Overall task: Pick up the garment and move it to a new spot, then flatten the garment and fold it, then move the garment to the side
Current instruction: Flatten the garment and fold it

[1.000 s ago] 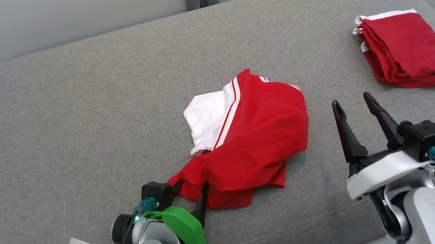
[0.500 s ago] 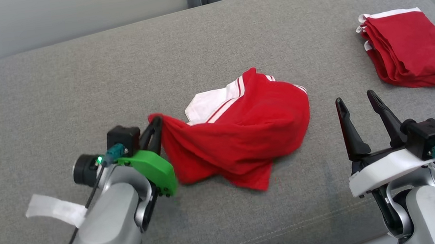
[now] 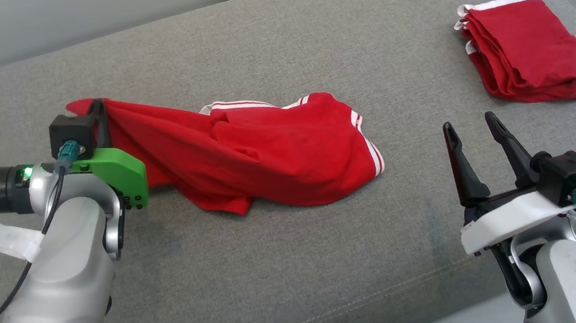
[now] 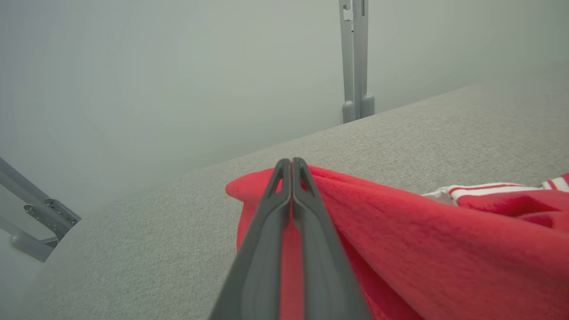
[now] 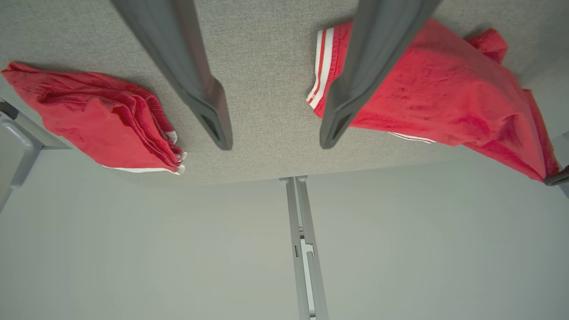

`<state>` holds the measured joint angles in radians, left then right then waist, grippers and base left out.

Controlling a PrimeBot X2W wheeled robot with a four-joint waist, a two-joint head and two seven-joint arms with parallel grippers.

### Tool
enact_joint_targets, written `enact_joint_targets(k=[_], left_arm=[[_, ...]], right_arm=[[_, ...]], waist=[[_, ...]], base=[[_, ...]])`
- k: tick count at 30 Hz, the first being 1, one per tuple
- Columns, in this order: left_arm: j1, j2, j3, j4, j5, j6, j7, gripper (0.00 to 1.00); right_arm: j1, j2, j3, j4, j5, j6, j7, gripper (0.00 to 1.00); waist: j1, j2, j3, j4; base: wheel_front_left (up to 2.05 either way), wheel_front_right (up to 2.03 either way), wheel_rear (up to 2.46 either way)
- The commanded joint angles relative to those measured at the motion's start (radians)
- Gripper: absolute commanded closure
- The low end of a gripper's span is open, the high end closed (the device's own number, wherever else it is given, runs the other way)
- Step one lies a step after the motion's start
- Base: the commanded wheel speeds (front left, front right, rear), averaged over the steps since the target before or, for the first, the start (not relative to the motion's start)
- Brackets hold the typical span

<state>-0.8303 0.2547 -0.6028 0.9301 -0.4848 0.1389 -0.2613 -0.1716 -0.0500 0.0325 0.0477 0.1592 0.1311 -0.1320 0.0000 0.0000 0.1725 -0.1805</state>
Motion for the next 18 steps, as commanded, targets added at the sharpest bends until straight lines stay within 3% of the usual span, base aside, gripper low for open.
enact_joint_targets(k=[1, 2, 3, 4, 5, 6, 11, 18], left_arm=[[-0.012, 0.009, 0.008, 0.010, 0.009, 0.018, -0.005, 1.00], [-0.005, 0.009, 0.012, 0.025, 0.008, 0.027, -0.005, 0.94], [0.005, 0.010, 0.017, 0.039, 0.005, 0.036, -0.005, 0.75], [0.014, 0.009, 0.019, 0.049, 0.005, 0.040, -0.005, 0.55], [0.024, 0.005, 0.021, 0.062, 0.001, 0.038, -0.004, 0.11], [0.034, 0.000, 0.021, 0.071, -0.003, 0.029, -0.005, 0.00], [0.088, -0.007, 0.042, 0.008, 0.016, 0.014, -0.005, 0.00], [0.278, -0.002, 0.146, -0.273, 0.068, 0.010, -0.004, 0.00]], right_arm=[[-0.013, -0.001, -0.003, 0.002, 0.003, -0.001, -0.004, 0.00], [-0.013, -0.001, -0.004, 0.004, 0.003, -0.001, -0.006, 0.00], [-0.014, -0.001, -0.005, 0.006, 0.004, -0.001, -0.008, 0.00], [-0.015, -0.001, -0.005, 0.008, 0.004, -0.001, -0.010, 0.00], [-0.016, -0.001, -0.006, 0.010, 0.005, -0.001, -0.011, 0.00], [-0.018, -0.001, -0.006, 0.013, 0.006, -0.001, -0.012, 0.00], [-0.023, -0.001, -0.011, 0.032, 0.001, -0.001, -0.004, 0.00], [-0.035, -0.001, -0.014, 0.046, -0.026, -0.001, 0.020, 0.00]], waist=[[0.0000, 0.0000, 0.012, -0.010], [0.0000, 0.0000, 0.015, -0.011], [0.0000, 0.0000, 0.018, -0.011], [0.0000, 0.0000, 0.020, -0.012], [0.0000, 0.0000, 0.021, -0.011], [0.0000, 0.0000, 0.021, -0.010], [0.0000, 0.0000, 0.013, 0.016], [0.0000, 0.0000, -0.018, 0.080]], base=[[0.00, 0.00, 0.00], [0.00, 0.00, 0.00], [0.00, 0.00, 0.00], [0.00, 0.00, 0.00], [0.00, 0.00, 0.00], [0.00, 0.00, 0.00], [0.00, 0.00, 0.00], [0.00, 0.00, 0.00]])
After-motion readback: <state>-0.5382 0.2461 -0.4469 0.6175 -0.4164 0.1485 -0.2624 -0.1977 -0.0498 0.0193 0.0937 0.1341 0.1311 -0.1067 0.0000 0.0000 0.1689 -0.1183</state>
